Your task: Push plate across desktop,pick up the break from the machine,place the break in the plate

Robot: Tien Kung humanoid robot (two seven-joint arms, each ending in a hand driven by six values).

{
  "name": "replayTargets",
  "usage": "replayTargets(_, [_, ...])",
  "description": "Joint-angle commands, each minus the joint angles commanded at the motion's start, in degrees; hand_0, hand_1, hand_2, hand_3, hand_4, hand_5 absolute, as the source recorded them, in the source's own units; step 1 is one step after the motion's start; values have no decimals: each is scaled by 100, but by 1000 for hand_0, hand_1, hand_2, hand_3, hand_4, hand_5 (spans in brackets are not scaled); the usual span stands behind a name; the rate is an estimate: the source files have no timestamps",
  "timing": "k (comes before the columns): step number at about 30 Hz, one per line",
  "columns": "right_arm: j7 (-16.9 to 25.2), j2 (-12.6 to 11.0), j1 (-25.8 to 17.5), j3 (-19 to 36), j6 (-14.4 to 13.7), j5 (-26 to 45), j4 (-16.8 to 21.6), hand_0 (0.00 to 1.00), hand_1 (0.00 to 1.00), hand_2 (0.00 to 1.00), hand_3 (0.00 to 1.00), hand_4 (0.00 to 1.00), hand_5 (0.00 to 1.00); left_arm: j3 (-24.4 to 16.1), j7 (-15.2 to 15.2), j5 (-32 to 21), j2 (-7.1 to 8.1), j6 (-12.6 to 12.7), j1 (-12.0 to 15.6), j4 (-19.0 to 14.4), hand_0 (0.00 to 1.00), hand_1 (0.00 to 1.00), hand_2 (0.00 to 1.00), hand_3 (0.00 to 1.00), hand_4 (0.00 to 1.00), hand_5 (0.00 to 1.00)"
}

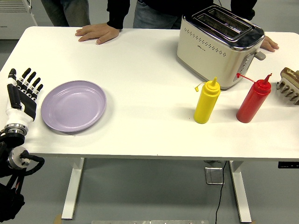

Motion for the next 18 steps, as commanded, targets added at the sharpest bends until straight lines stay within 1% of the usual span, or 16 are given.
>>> replayTargets(6, [1, -9, 16, -9, 3, -6, 7, 810, 792, 792, 796, 428, 425, 139, -20, -89, -59, -2, 56, 33, 915, 922, 930, 877, 683, 998])
replayTargets(14, [4, -5, 34, -66, 7, -10, -2, 810, 792, 792, 796, 429, 425, 447, -88, -254, -113, -12, 114, -129, 913, 920, 930, 877, 677, 998])
replayTargets(18, [3, -8, 53, -90, 7, -12, -3, 810, 792, 792, 796, 429, 425, 623, -100, -329, -141, -33, 75, -129, 912, 919, 930, 876, 675, 998])
